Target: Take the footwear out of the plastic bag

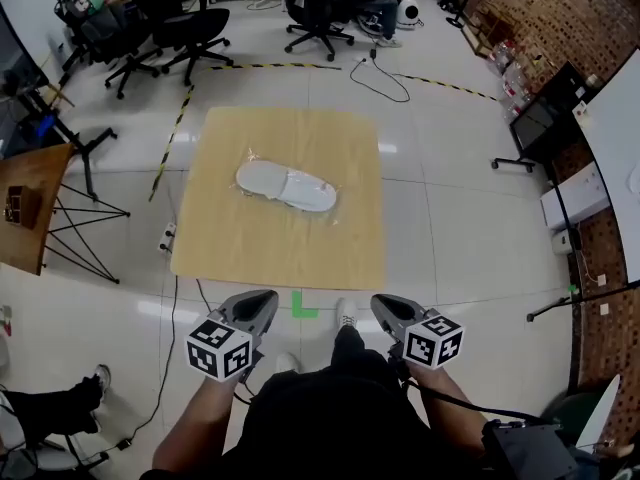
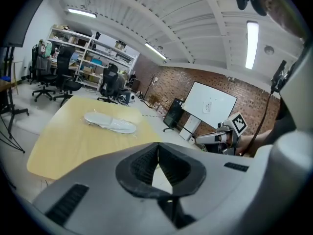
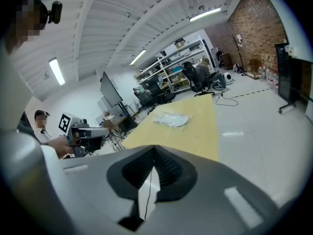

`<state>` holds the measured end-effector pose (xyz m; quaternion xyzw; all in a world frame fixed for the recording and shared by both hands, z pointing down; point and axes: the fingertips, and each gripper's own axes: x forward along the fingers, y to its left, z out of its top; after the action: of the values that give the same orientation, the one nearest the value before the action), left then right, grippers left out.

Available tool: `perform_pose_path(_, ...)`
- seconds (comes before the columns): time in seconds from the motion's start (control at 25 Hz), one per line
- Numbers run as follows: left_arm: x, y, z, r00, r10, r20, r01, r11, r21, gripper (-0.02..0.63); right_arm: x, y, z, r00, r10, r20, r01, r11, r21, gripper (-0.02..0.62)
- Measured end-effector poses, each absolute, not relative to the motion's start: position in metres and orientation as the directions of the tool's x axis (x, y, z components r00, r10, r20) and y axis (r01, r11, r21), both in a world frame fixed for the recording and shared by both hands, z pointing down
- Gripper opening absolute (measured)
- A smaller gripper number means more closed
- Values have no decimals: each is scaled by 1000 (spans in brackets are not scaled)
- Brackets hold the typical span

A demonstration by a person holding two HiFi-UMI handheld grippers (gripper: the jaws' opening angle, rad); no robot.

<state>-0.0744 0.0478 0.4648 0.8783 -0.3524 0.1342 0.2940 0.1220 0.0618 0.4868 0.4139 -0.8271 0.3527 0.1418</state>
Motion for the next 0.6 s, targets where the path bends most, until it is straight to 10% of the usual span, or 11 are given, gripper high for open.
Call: perform_pose_path(0.6, -47, -26, 458, 415, -735, 537, -909, -314, 273, 8, 103, -140, 622, -801, -256, 541, -586, 155, -795, 183)
